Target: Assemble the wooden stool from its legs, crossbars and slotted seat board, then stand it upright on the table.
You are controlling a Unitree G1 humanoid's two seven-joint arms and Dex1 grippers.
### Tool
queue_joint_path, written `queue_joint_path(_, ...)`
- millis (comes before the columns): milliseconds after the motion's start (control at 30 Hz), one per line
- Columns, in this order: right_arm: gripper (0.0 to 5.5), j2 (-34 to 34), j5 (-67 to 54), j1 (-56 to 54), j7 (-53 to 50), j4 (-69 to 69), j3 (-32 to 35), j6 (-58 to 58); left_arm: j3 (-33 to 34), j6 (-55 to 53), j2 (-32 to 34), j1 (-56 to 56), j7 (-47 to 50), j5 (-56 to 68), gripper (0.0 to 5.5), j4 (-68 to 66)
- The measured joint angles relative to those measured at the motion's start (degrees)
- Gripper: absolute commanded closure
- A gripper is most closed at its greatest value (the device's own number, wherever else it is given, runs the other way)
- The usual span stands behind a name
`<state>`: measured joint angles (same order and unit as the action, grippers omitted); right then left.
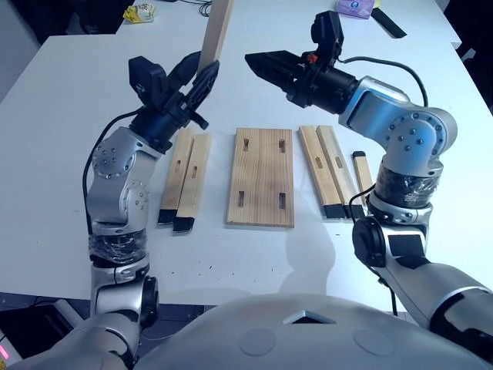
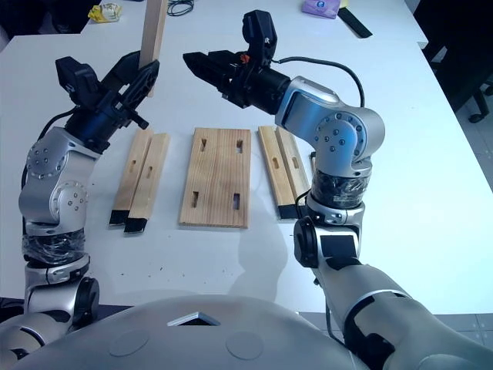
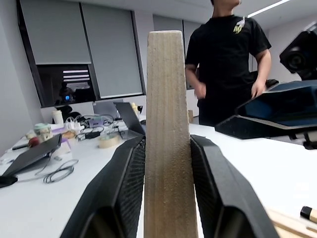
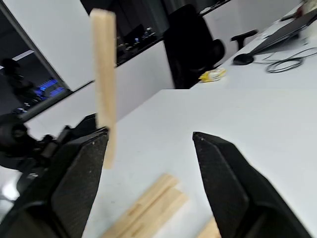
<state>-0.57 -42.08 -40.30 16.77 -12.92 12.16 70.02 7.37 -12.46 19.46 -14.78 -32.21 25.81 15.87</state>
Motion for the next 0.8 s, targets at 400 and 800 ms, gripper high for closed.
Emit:
queue_joint_path(400,2.35,7.2,-5.5,-3.4,-10.5,1.5,5.7,1.3,-3.0,0.4,-0.9,4.6,0.6,-0.5,4.18,2.5)
queue_joint_path(800,2.35,7.4,-10.4,-3.6,-17.0,3.9,5.9,0.0,-5.6,0.3,-1.9,4.9,0.6,-0.7,4.18,3.9)
